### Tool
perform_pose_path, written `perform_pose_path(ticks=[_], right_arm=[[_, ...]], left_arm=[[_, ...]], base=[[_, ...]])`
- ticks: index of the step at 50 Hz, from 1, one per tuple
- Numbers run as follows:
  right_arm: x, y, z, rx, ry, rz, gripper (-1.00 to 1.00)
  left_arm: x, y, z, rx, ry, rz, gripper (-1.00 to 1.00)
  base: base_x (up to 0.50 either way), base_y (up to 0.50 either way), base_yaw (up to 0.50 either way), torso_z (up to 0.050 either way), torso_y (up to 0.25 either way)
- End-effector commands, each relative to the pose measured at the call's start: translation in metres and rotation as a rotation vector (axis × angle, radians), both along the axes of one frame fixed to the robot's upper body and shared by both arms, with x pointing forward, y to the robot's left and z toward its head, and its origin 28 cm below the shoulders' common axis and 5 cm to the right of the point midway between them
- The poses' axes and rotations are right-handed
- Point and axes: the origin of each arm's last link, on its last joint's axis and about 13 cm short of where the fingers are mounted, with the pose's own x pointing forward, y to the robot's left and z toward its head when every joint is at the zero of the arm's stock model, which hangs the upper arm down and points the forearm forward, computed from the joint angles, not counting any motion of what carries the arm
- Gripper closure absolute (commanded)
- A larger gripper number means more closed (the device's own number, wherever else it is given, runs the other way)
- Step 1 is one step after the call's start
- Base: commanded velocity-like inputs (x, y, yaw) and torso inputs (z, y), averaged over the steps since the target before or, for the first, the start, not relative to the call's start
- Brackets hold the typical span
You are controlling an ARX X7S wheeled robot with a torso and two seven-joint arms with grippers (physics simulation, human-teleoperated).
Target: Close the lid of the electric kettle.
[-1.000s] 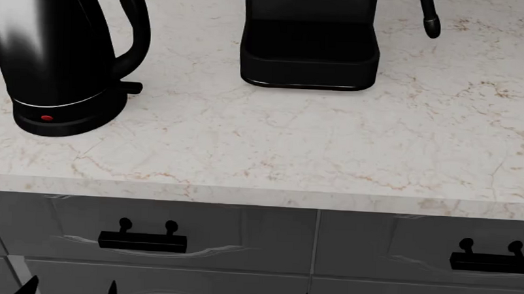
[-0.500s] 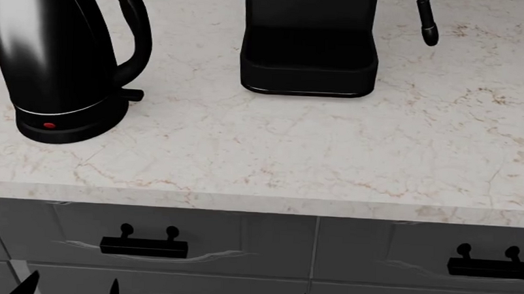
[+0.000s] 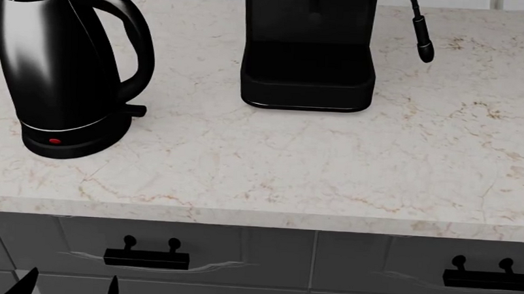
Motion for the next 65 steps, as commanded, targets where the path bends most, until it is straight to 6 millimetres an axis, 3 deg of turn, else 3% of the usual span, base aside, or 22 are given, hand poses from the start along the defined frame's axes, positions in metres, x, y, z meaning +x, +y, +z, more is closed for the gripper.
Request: perform_pose_path(ticks=[1, 21, 24, 30, 33, 54, 65], right_arm=[[-0.002, 0.0, -0.001, -0.017, 0.0, 0.006, -1.0], [-0.002, 0.001, 0.001, -0.017, 0.001, -0.004, -1.0], [-0.004, 0.0, 0.013, -0.081, -0.014, -0.018, -1.0], [-0.006, -0.004, 0.053, -0.085, -0.027, 0.013, -1.0], [-0.007, -0.007, 0.067, -0.099, -0.043, 0.016, -1.0], [-0.006, -0.029, 0.165, -0.297, -0.19, 0.025, -1.0], [-0.007, -0.036, 0.194, -0.355, -0.258, -0.009, -1.0]], left_arm=[[-0.001, 0.001, 0.002, -0.017, 0.004, 0.005, -1.0], [0.0, 0.002, 0.002, -0.005, -0.008, 0.001, -1.0], [0.001, 0.006, 0.018, -0.012, 0.007, 0.018, -1.0], [-0.017, 0.015, 0.086, -0.024, -0.025, 0.009, -1.0], [-0.025, 0.016, 0.103, -0.007, -0.046, -0.006, -1.0], [-0.03, 0.029, 0.17, 0.131, -0.145, -0.01, -1.0], [-0.035, 0.04, 0.202, 0.163, -0.21, 0.029, -1.0]], base=[[0.0, 0.0, 0.0, 0.05, 0.016], [0.0, 0.0, 0.0, 0.04, 0.013], [0.0, 0.0, 0.0, 0.0, 0.0], [0.0, 0.0, 0.0, 0.0, 0.0], [0.0, 0.0, 0.0, 0.0, 0.0], [0.0, 0.0, 0.0, 0.0, 0.0], [0.0, 0.0, 0.0, 0.0, 0.0]])
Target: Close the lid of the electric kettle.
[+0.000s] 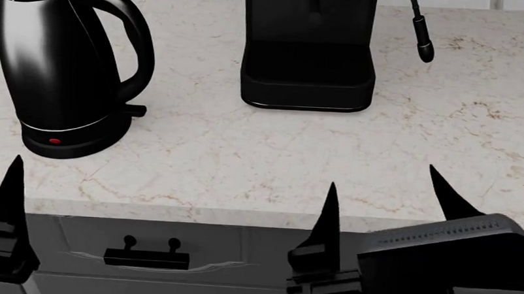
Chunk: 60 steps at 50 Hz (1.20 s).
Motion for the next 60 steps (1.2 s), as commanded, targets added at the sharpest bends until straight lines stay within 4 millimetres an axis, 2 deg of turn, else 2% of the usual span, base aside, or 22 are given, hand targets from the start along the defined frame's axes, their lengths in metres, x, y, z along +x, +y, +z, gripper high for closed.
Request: perform_pose_path(ticks=[1, 9, 29, 60], right_arm=[[-0.006, -0.007, 0.034, -0.067, -0.073, -0.022, -1.0], [-0.011, -0.012, 0.054, -0.093, -0.115, -0.037, -1.0], [-0.012, -0.013, 0.062, -0.125, -0.136, -0.04, -1.0], [-0.016, -0.012, 0.073, -0.078, -0.169, -0.037, -1.0]], left_arm=[[-0.011, 0.008, 0.03, 0.069, -0.061, 0.028, -1.0], [-0.013, 0.01, 0.043, 0.1, -0.086, 0.034, -1.0], [-0.015, 0.013, 0.062, 0.134, -0.105, 0.044, -1.0], [-0.014, 0.012, 0.064, 0.149, -0.109, 0.043, -1.0]], base=[[0.0, 0.0, 0.0, 0.0, 0.0], [0.0, 0.0, 0.0, 0.0, 0.0], [0.0, 0.0, 0.0, 0.0, 0.0], [0.0, 0.5, 0.0, 0.0, 0.0]])
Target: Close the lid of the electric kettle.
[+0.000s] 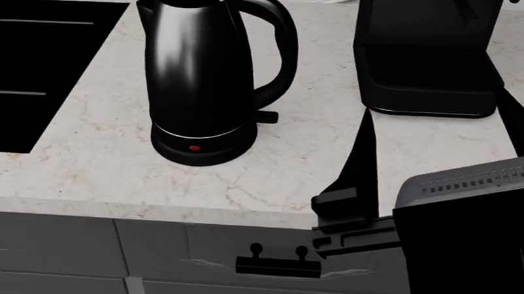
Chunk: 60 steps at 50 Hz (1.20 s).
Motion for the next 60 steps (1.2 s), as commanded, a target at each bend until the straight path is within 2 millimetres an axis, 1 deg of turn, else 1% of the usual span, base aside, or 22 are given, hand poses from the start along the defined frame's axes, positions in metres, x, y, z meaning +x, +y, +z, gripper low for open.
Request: perform_pose_path(ticks=[1, 4, 5, 7, 17, 23, 35, 42, 46, 47, 48, 50, 51, 55, 57, 60], right_arm=[[-0.001, 0.0, 0.004, 0.015, -0.006, -0.004, -1.0], [-0.001, 0.001, 0.006, 0.023, -0.001, -0.001, -1.0], [-0.002, 0.001, 0.008, 0.037, -0.028, 0.018, -1.0], [-0.003, 0.002, 0.009, 0.007, -0.034, 0.014, -1.0], [-0.003, 0.007, 0.007, -0.065, -0.041, 0.004, -1.0], [-0.003, 0.011, 0.007, -0.078, -0.039, 0.019, -1.0], [-0.003, 0.012, 0.01, -0.085, -0.042, 0.03, -1.0], [-0.002, 0.011, 0.011, -0.049, -0.038, 0.024, -1.0], [0.004, 0.008, 0.011, -0.019, -0.007, 0.001, -1.0], [0.006, 0.008, 0.012, 0.017, 0.01, 0.03, -1.0], [0.007, 0.008, 0.013, 0.017, 0.009, 0.037, -1.0], [0.016, 0.006, 0.018, 0.034, 0.028, 0.057, -1.0], [0.027, 0.004, 0.021, 0.064, 0.062, 0.079, -1.0], [0.044, 0.003, 0.031, 0.028, 0.083, 0.12, -1.0], [0.049, 0.004, 0.037, 0.039, 0.087, 0.135, -1.0], [0.056, 0.007, 0.04, 0.014, 0.101, 0.147, -1.0]], left_arm=[[0.0, 0.0, 0.001, 0.006, -0.004, 0.002, -1.0], [-0.001, 0.0, 0.001, 0.004, -0.005, 0.003, -1.0], [-0.001, 0.0, 0.002, 0.004, -0.007, 0.003, -1.0], [0.0, 0.0, 0.003, 0.007, -0.009, 0.007, -1.0], [0.001, 0.002, 0.0, 0.002, -0.014, 0.01, -1.0], [0.0, 0.004, -0.001, -0.008, -0.019, 0.011, -1.0], [-0.002, 0.004, 0.002, -0.007, -0.032, 0.007, -1.0], [-0.003, 0.003, 0.003, -0.012, -0.039, 0.004, -1.0], [-0.004, 0.003, 0.002, -0.014, -0.037, 0.004, -1.0], [-0.004, 0.003, 0.002, -0.013, -0.039, 0.004, -1.0], [-0.004, 0.003, 0.002, -0.013, -0.038, 0.004, -1.0], [-0.004, 0.002, 0.003, -0.012, -0.039, 0.0, -1.0], [-0.005, 0.003, 0.002, -0.014, -0.039, 0.001, -1.0], [-0.006, 0.004, 0.001, -0.014, -0.037, 0.009, -1.0], [-0.006, 0.004, 0.0, -0.016, -0.035, 0.009, -1.0], [-0.006, 0.005, -0.001, -0.02, -0.033, 0.011, -1.0]], base=[[0.0, 0.0, 0.0, 0.0, 0.0], [0.0, 0.0, 0.0, 0.0, 0.0], [0.0, 0.0, 0.0, 0.0, 0.0], [0.17, 0.0, 0.0, 0.0, 0.0], [0.5, 0.0, 0.0, 0.0, 0.0], [0.5, 0.0, 0.0, 0.0, 0.0], [0.5, 0.0, 0.0, 0.0, 0.001], [0.45, 0.0, 0.0, 0.0, 0.0], [0.06, 0.0, 0.0, 0.0, 0.003], [0.0, 0.0, 0.0, 0.0, 0.0], [0.0, 0.0, 0.0, 0.0, 0.0], [0.0, 0.0, 0.0, 0.0, 0.0], [0.0, 0.0, 0.0, 0.0, 0.0], [0.0, 0.0, 0.0, 0.0, 0.0], [0.0, 0.0, 0.0, 0.0, 0.0], [0.0, 0.0, 0.0, 0.0, 0.0]])
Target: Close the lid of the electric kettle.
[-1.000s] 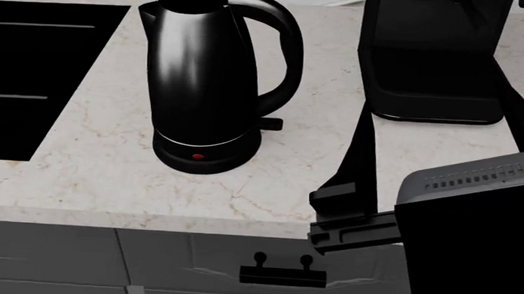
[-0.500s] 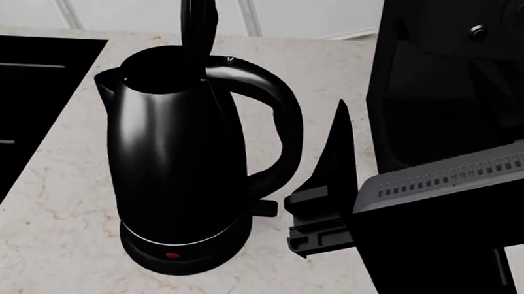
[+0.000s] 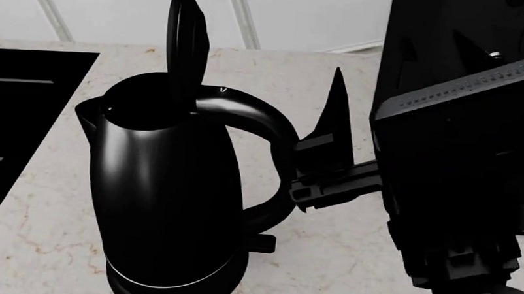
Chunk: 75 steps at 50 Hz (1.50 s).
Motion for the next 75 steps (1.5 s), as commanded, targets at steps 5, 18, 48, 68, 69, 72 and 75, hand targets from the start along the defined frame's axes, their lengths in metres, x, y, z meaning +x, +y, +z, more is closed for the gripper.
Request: perform_pose_path(ticks=[5, 18, 48, 68, 69, 72, 75], right_arm=[[0.037, 0.008, 0.019, 0.002, 0.101, 0.101, -1.0], [0.049, 0.021, 0.043, -0.044, 0.132, 0.183, -1.0], [0.06, 0.043, 0.044, -0.085, 0.23, 0.306, -1.0], [0.062, 0.057, 0.045, -0.113, 0.243, 0.358, -1.0], [0.062, 0.057, 0.045, -0.115, 0.244, 0.36, -1.0], [0.063, 0.059, 0.045, -0.115, 0.243, 0.365, -1.0], [0.064, 0.061, 0.043, -0.117, 0.25, 0.374, -1.0]], left_arm=[[-0.002, 0.003, -0.002, -0.018, -0.002, 0.024, -1.0], [-0.001, 0.003, -0.006, -0.016, 0.01, 0.032, -1.0], [-0.004, 0.006, -0.007, -0.016, 0.014, 0.052, -1.0], [-0.006, 0.007, -0.008, -0.018, 0.008, 0.055, -1.0], [-0.007, 0.008, -0.007, -0.019, 0.007, 0.056, -1.0], [-0.009, 0.009, -0.006, -0.021, 0.002, 0.058, -1.0], [-0.011, 0.01, -0.005, -0.022, -0.003, 0.061, -1.0]], base=[[0.0, 0.0, 0.0, 0.0, 0.0], [0.0, 0.0, 0.0, 0.0, 0.0], [0.0, 0.0, 0.0, 0.0, 0.0], [0.0, 0.0, 0.0, 0.0, 0.0], [0.0, 0.0, 0.0, 0.0, 0.0], [0.0, 0.0, 0.0, 0.0, 0.0], [0.0, 0.0, 0.0, 0.0, 0.0]])
